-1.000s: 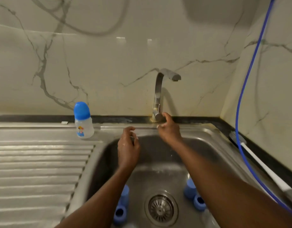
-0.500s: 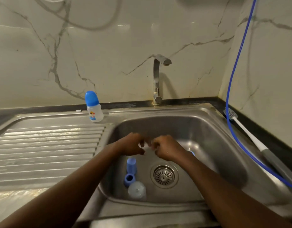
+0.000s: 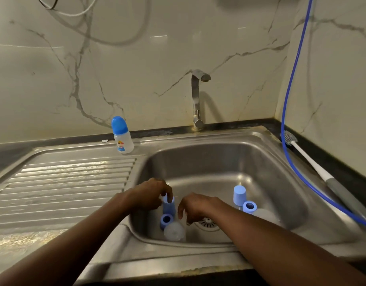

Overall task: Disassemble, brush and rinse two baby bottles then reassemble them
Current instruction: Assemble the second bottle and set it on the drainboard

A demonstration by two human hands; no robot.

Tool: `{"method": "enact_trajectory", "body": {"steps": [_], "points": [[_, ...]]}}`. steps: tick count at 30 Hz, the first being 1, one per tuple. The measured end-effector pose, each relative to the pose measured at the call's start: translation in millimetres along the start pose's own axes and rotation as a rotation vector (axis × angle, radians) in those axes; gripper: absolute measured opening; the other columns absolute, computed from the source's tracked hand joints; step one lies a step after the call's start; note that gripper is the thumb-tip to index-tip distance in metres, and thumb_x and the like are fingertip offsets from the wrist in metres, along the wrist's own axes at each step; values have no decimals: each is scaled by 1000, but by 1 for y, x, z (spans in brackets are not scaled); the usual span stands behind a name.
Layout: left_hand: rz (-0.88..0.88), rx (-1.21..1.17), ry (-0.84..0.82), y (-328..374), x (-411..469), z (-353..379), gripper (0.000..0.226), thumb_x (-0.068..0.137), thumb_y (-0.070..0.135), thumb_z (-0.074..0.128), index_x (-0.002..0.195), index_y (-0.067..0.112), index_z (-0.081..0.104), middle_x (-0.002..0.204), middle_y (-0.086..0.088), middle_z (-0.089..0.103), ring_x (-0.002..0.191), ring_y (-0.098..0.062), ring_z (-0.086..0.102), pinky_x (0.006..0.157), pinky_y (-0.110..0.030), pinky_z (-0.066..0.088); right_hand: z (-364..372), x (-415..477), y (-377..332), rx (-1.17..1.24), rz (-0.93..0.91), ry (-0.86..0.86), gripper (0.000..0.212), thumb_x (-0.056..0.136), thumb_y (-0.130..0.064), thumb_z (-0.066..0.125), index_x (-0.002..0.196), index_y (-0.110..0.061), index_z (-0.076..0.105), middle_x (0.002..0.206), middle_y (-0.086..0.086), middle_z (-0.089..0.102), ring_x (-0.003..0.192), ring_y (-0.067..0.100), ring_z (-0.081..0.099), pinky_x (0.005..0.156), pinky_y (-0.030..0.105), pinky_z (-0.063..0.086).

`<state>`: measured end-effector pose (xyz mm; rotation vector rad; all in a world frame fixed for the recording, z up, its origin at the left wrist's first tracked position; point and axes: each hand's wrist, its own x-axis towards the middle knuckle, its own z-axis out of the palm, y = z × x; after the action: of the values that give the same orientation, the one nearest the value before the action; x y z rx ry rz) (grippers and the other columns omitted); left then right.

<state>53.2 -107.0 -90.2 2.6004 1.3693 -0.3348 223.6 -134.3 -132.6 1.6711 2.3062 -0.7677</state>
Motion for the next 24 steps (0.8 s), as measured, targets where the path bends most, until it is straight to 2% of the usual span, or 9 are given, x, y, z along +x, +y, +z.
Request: {"method": "enact_trajectory", "body": {"steps": [4, 6, 9, 13, 16, 18, 20, 22, 24], "points": [[10, 86, -234, 6, 6, 7, 47, 86, 12, 71, 129, 28, 60, 118, -5, 62, 111, -21, 60, 92, -29, 46, 9, 7, -1, -31, -26, -13, 45, 87, -23, 70, 128, -36, 59, 120, 6, 62, 104, 23, 63, 86, 33, 49], [32, 96, -269, 8, 12, 12, 56, 83, 13, 75, 133, 28, 57, 126, -4, 61, 115, -22, 58, 95, -32, 46, 12, 9, -1, -28, -9, -94, 53, 86, -25, 70, 135, -40, 53, 116, 7, 66, 99, 22, 66, 81, 31, 51], [64, 119, -305, 9, 21, 24, 59, 82, 15, 76, 137, 24, 55, 135, -4, 51, 121, -23, 53, 99, -34, 45, 14, 9, -3, -31, 25, -195, 60, 87, -26, 71, 141, -37, 46, 110, 10, 70, 100, 25, 68, 78, 31, 51], [96, 175, -291, 9, 33, 39, 46, 82, 16, 75, 126, 18, 61, 129, -9, 49, 113, -26, 57, 92, -34, 49, 12, 7, 0, -83, 22, -214, 54, 85, -29, 73, 136, -30, 54, 118, 7, 65, 82, 19, 61, 69, 28, 45], [100, 236, -230, 5, 37, 48, 33, 84, 18, 69, 116, 15, 64, 120, -12, 52, 105, -30, 62, 88, -38, 52, 11, 4, 0, -137, 38, -208, 40, 86, -28, 71, 125, -22, 62, 97, 1, 59, 74, 18, 57, 72, 30, 45], [84, 256, -179, 0, 40, 56, 26, 85, 21, 65, 111, 18, 65, 117, -12, 53, 102, -32, 63, 86, -39, 52, 11, 7, 1, -145, 46, -191, 29, 86, -19, 71, 115, -15, 65, 82, 1, 57, 67, 18, 56, 70, 30, 47], [73, 283, -162, -1, 40, 59, 24, 87, 22, 62, 111, 20, 65, 116, -8, 49, 101, -31, 62, 86, -39, 52, 11, 9, 4, -144, 63, -197, 22, 85, -14, 73, 106, -10, 66, 83, 6, 63, 63, 19, 56, 62, 28, 47], [98, 330, -145, 1, 40, 60, 25, 88, 19, 61, 112, 13, 63, 103, 1, 47, 102, -29, 60, 89, -38, 51, 9, 6, 4, -117, 95, -198, 24, 87, -14, 70, 109, -5, 67, 89, 11, 70, 57, 17, 58, 52, 24, 45], [107, 387, -137, 5, 41, 62, 27, 91, 17, 60, 114, 3, 59, 88, 6, 42, 104, -28, 60, 90, -37, 51, 7, 7, 8, -22, 146, -184, 26, 91, -12, 63, 116, -8, 65, 85, 11, 70, 55, 17, 59, 53, 26, 47]]}}
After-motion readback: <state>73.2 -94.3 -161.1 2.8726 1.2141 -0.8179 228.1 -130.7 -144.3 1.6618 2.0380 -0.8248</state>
